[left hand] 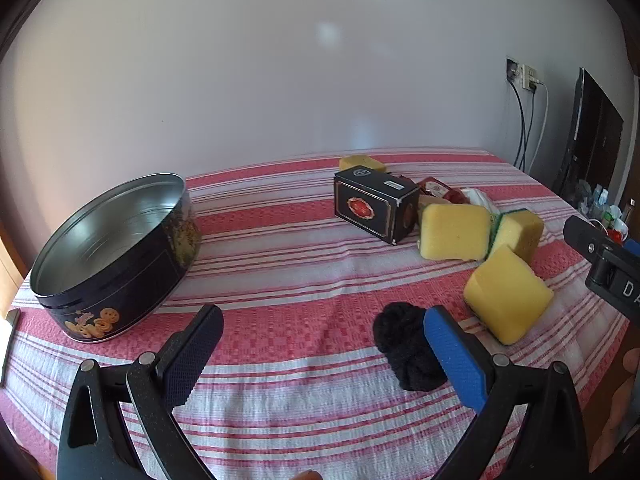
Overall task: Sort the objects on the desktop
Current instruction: 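Grasp the black sock with the left gripper while the right gripper grasps a yellow sponge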
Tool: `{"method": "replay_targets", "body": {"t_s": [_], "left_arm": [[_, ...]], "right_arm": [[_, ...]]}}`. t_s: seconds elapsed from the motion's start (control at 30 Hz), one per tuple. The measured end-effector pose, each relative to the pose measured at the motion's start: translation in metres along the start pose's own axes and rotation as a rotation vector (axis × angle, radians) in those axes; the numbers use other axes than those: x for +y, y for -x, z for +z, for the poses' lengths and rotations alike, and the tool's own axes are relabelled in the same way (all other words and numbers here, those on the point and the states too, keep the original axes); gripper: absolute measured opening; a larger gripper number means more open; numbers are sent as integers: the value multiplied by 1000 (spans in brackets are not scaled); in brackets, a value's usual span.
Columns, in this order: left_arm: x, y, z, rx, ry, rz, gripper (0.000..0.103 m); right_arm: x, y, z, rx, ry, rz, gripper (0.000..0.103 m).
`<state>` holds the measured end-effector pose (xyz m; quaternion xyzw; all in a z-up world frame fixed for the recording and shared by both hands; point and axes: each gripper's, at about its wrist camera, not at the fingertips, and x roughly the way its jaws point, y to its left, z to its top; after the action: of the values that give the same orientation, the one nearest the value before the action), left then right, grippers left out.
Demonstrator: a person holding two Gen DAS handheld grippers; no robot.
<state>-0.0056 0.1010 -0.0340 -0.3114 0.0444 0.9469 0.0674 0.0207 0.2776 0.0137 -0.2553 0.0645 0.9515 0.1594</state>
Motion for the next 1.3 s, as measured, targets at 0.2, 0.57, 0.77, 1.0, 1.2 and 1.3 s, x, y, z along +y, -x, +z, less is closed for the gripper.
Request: {"method": "replay_targets", "body": {"t_s": [0.2, 0.57, 0.77, 1.0, 1.2, 1.3], "left_arm": [[-21, -20, -1, 56, -20, -23, 102], [-38, -52, -4, 178, 0, -135, 96], [-38, -52, -4, 171, 14, -168, 55], [-17, -41, -4, 146, 59, -231, 49], [9, -16, 12, 24, 75, -151, 49], [19, -12, 17, -4, 82, -115, 49]], "right_arm": [[-16, -4, -6, 21, -27, 33, 103], [-22, -14, -11, 46, -37, 31, 103], [-22, -19, -15, 60, -25, 37, 103], [-12, -18, -16, 66, 7, 76, 103], [9, -23, -22, 100, 60, 161, 103], [26, -30, -27, 137, 106, 184, 102]]}}
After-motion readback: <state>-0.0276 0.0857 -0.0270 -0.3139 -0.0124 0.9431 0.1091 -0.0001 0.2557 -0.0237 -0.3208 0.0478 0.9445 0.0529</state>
